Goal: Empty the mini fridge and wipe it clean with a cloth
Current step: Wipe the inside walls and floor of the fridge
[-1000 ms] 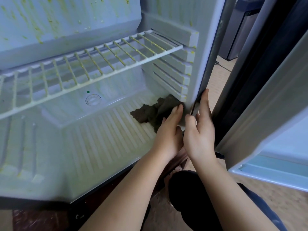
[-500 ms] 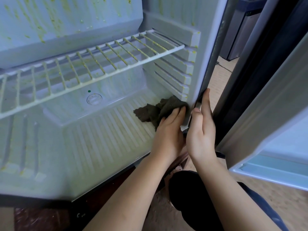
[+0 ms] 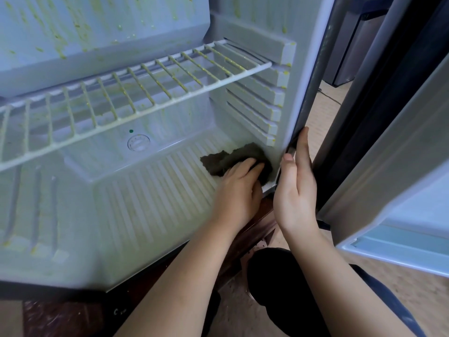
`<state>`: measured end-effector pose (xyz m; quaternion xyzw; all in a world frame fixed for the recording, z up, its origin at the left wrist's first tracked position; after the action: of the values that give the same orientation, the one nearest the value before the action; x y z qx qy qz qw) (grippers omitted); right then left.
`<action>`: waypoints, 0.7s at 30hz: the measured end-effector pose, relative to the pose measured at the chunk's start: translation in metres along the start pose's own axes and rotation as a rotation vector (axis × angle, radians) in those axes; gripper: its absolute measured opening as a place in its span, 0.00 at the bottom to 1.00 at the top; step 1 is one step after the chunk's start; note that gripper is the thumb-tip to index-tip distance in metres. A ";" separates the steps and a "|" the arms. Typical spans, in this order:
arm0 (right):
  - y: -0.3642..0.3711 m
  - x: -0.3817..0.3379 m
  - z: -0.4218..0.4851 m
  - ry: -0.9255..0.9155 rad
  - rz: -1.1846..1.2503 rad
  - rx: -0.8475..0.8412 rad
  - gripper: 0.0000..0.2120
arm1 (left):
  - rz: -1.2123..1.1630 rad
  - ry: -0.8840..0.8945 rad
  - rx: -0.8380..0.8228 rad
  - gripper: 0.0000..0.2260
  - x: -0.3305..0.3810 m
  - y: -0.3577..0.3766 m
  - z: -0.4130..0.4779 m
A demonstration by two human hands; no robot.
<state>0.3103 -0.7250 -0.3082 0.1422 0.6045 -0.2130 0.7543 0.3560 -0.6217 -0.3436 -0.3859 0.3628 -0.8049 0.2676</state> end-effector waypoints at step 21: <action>0.005 -0.015 -0.010 -0.190 -0.189 0.055 0.28 | 0.350 -0.214 -0.279 0.19 -0.094 0.019 0.041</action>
<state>0.3018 -0.7140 -0.2964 0.0842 0.5350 -0.3120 0.7806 0.4452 -0.5821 -0.3808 -0.4335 0.5013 -0.6429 0.3840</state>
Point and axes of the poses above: each hand's wrist, its own z-axis towards the middle knuckle, its own y-axis out of the palm, x = y × z, the point moved 10 cm from there along z, towards the middle knuckle, and after that the axes turned 7 degrees about z, right-handed, at the moved point
